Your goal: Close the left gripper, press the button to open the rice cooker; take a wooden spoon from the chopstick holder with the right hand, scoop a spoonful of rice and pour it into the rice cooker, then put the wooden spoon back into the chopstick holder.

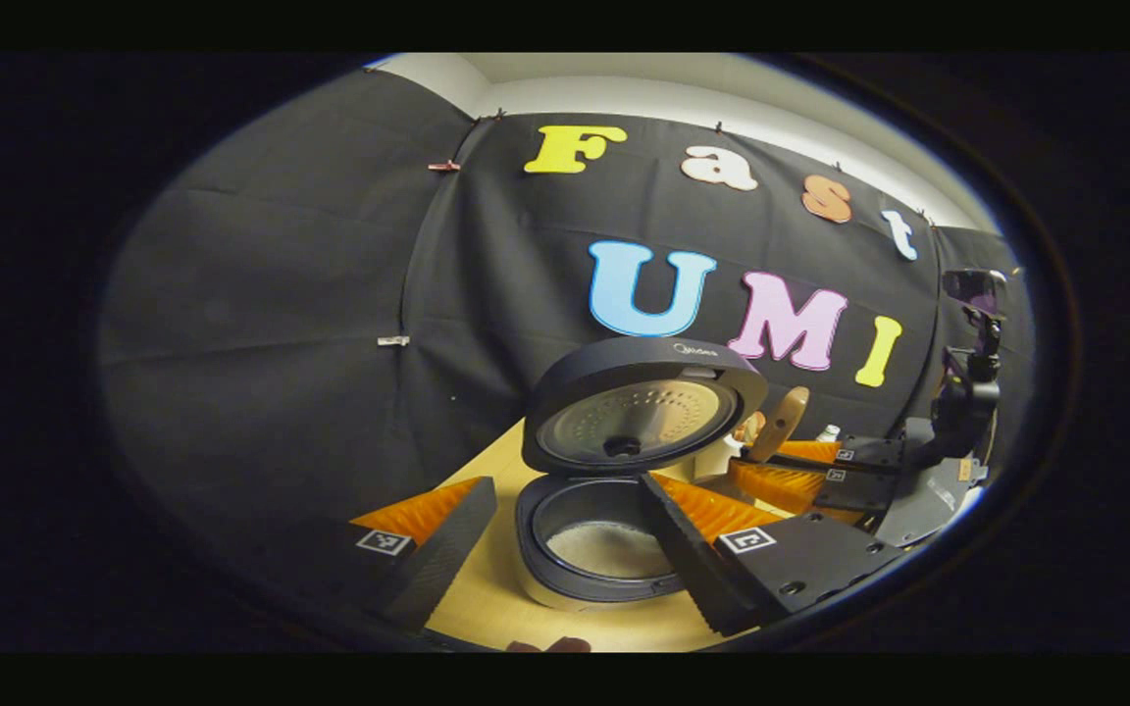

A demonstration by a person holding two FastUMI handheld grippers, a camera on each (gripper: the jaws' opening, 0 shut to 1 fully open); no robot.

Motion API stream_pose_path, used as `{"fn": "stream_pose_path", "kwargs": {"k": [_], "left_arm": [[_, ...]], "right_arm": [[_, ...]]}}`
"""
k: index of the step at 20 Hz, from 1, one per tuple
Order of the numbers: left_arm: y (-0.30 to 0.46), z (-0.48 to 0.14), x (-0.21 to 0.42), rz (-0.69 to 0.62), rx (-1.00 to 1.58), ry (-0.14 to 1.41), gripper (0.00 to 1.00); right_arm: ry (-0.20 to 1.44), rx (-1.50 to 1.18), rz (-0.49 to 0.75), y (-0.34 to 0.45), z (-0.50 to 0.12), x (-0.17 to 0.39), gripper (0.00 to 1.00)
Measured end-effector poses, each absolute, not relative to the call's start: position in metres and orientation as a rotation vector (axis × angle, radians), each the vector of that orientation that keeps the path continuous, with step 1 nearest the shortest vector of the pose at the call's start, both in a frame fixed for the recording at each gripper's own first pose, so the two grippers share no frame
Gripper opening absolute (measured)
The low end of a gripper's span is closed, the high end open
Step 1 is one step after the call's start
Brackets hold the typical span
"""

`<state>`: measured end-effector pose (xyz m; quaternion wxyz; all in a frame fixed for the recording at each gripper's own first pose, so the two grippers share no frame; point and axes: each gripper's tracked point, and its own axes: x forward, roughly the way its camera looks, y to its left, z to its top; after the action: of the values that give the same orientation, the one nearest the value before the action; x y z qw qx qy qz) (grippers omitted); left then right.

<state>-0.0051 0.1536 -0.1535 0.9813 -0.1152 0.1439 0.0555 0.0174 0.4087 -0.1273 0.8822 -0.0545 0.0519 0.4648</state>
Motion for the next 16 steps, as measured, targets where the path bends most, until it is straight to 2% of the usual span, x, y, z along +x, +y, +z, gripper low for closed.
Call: {"fn": "stream_pose_path", "kwargs": {"k": [9,16], "left_arm": [[0.143,-0.139,-0.014,0.12,-0.221,0.278,0.98],[0.12,-0.122,-0.009,0.112,-0.202,0.256,0.98]], "right_arm": [[0.422,0.338,0.79,0.384,-0.129,0.04,0.07],[0.486,0.628,0.721,0.332,-0.09,0.046,0.07]]}}
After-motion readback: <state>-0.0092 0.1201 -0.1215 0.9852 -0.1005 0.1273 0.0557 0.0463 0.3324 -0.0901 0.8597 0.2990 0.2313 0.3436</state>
